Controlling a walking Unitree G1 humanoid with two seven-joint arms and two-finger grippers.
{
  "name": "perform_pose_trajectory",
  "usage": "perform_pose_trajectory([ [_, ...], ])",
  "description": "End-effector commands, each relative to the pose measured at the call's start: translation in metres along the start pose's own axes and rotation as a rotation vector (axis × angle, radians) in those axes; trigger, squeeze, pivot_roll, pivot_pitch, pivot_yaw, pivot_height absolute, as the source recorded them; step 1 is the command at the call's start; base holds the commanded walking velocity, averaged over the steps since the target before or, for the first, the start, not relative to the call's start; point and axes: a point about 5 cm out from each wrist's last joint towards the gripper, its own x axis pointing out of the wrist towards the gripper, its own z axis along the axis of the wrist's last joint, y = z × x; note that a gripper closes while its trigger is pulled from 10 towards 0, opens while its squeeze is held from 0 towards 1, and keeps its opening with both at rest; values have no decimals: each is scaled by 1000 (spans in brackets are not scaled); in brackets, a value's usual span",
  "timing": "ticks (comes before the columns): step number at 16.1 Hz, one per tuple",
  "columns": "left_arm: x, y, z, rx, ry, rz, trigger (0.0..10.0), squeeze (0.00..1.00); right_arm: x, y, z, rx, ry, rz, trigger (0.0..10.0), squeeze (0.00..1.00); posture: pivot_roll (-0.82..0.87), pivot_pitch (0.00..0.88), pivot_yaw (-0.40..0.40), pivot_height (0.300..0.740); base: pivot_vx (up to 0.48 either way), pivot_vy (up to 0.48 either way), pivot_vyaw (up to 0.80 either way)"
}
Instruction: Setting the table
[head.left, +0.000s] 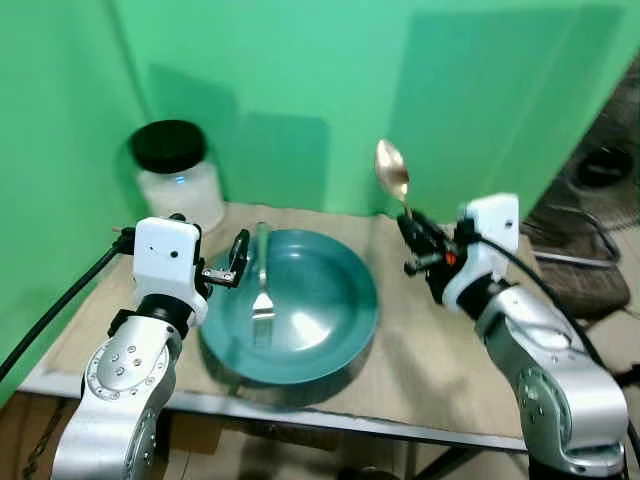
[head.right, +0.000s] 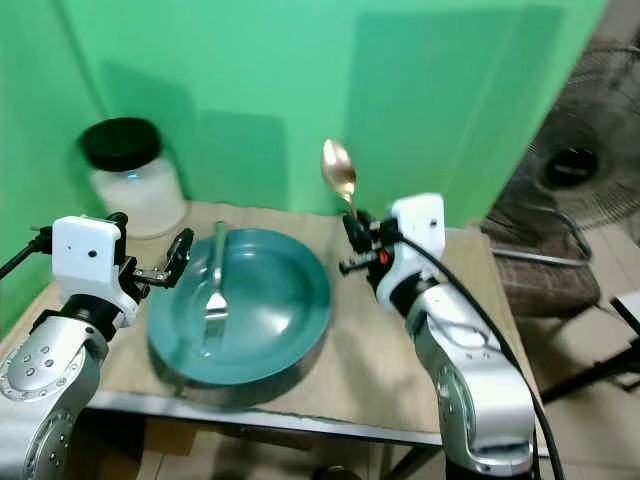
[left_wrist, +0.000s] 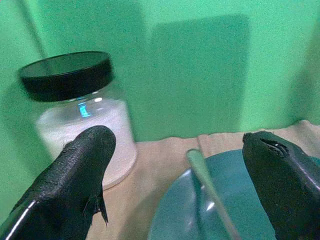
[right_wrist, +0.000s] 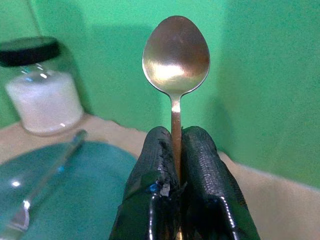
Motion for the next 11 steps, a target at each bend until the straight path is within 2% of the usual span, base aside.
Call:
perform_pose_trajectory([
  [1, 0, -1, 4, -1, -14, -6, 10000, 0, -1, -3, 1, -3, -8, -11, 10000, 0, -9, 0, -11, 740, 0, 0, -800],
  [7, -2, 4, 9, 3, -20, -1, 10000, 0, -1, -2, -2, 15, -20, -21, 10000, 0, -2, 0, -1, 740, 0, 0, -800],
  [11, 3, 0, 7, -3, -15, -14, 10000, 0, -2, -5, 4, -16, -41, -28, 10000, 0, -25, 0, -3, 740, 0, 0, -800],
])
